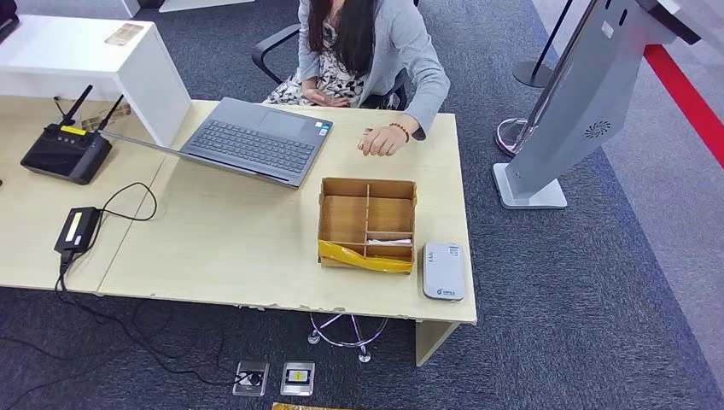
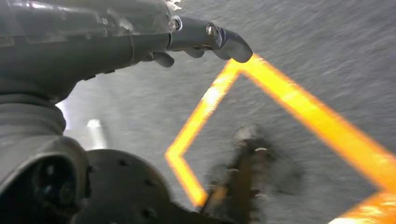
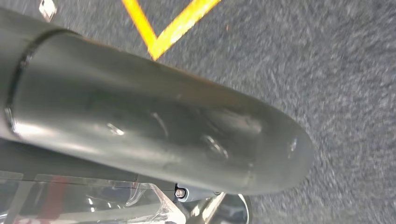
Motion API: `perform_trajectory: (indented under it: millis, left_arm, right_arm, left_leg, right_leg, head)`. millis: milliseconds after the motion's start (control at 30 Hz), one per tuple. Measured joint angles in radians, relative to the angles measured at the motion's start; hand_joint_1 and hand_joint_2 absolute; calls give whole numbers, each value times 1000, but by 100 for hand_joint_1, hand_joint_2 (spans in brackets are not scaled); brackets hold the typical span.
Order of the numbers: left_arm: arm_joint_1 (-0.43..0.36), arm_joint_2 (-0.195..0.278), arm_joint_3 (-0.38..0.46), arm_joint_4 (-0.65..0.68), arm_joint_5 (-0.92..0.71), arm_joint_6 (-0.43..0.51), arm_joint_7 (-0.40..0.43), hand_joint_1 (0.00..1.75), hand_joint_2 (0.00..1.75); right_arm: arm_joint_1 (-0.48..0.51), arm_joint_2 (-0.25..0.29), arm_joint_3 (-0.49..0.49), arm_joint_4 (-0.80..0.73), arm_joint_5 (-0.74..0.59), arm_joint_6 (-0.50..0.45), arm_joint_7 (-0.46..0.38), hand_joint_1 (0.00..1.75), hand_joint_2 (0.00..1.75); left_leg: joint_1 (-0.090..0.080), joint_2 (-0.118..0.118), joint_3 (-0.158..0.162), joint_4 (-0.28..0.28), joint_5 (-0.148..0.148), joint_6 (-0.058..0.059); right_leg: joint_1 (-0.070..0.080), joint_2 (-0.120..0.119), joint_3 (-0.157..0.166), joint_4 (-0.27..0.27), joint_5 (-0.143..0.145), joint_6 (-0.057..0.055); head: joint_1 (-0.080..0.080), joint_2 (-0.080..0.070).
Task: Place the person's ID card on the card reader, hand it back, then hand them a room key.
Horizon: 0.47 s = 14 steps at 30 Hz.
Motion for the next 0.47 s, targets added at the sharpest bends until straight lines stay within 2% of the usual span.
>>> perform_trajectory:
  millis: [67, 133, 267, 467]
  left_arm:
    - [-3, -2, 23, 1, 14, 10, -63, 0, 0]
    - [-5, -3, 42, 3, 22, 10, -89, 0, 0]
    - [-5, -4, 69, 4, 27, -2, -97, 0, 0]
    - [-4, -6, 97, 4, 44, -23, -93, 0, 0]
  right_arm:
    - [1, 31, -19, 7, -6, -20, -11, 0, 0]
    - [2, 55, -33, 13, -10, -33, -16, 0, 0]
    - [4, 81, -57, 17, -23, -33, -50, 0, 0]
    - [4, 89, -82, 17, -39, -6, -117, 0, 0]
  left_leg:
    - [0, 0, 0, 0, 0, 0]
    - [0, 0, 0, 0, 0, 0]
    - [0, 0, 0, 0, 0, 0]
    - [-1, 0, 0, 0, 0, 0]
  right_leg:
    - [0, 0, 0, 0, 0, 0]
    - [0, 0, 0, 0, 0, 0]
    - [0, 1, 0, 0, 0, 0]
    - [-1, 1, 0, 0, 0, 0]
  head:
    - [0, 0]
    - [0, 0]
    - [0, 0]
    - [0, 0]
